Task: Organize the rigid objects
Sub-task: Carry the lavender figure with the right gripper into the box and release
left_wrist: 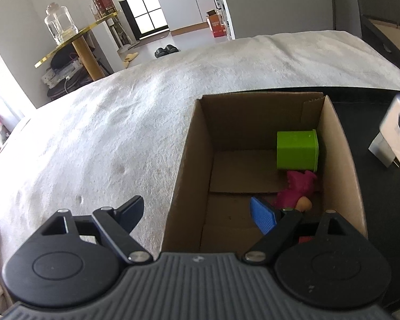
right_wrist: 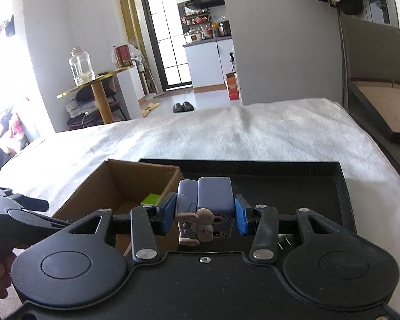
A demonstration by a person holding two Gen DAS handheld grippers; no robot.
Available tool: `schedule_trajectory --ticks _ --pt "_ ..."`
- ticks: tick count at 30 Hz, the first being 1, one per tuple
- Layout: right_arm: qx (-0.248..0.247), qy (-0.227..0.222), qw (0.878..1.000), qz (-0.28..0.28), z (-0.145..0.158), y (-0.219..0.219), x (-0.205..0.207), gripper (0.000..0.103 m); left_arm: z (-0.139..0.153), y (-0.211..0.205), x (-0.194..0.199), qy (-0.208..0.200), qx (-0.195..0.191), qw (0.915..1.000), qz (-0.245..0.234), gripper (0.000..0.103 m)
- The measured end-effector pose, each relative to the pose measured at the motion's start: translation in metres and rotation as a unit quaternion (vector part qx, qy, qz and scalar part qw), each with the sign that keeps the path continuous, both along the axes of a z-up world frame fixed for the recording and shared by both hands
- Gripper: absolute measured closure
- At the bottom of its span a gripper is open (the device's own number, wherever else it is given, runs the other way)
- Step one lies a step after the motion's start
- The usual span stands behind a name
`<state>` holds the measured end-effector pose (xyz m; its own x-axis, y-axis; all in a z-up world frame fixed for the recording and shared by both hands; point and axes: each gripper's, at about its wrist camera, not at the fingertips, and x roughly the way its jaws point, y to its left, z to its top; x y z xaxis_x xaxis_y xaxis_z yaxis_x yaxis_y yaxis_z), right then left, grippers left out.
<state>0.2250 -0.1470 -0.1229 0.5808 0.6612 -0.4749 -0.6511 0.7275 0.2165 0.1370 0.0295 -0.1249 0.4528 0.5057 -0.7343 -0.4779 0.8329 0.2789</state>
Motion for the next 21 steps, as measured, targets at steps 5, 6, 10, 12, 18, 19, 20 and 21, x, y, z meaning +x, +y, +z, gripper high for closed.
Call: schedule_trajectory --ticks 5,6,10,12,18,19,20,21 --pt "0.013 -0.009 1.000 0.004 0.009 0.013 -0.004 0.059 0.002 0.008 -0.007 -0.008 -0.006 0.9999 0.002 0.017" --pt "0.015 -0.011 1.000 0.006 0.011 0.015 -0.005 0.059 0.003 0.010 -0.009 -0.011 -0.007 0.9999 0.003 0.017" --pt "0.023 -0.020 0.999 0.021 0.017 0.027 -0.014 0.059 0.003 0.015 -0.015 -0.021 -0.013 0.9997 0.006 0.017" --pt "0.021 -0.019 0.999 0.026 0.018 0.035 -0.018 0.059 0.003 0.018 -0.019 -0.026 -0.015 0.9995 0.007 0.017" --pt "0.008 -0.021 0.999 0.036 0.020 0.054 -0.029 0.059 0.002 0.023 -0.027 -0.046 -0.031 0.9984 -0.002 0.019" --pt "0.004 -0.020 0.999 0.037 0.020 0.057 -0.030 0.059 0.001 0.023 -0.028 -0.048 -0.032 0.9983 -0.005 0.021" --pt "0.000 -0.020 0.999 0.038 0.019 0.060 -0.032 0.059 0.001 0.024 -0.029 -0.052 -0.034 0.9981 -0.008 0.021" --pt "-0.003 -0.019 0.999 0.039 0.018 0.063 -0.033 0.059 0.001 0.025 -0.031 -0.056 -0.037 0.9977 -0.011 0.025"
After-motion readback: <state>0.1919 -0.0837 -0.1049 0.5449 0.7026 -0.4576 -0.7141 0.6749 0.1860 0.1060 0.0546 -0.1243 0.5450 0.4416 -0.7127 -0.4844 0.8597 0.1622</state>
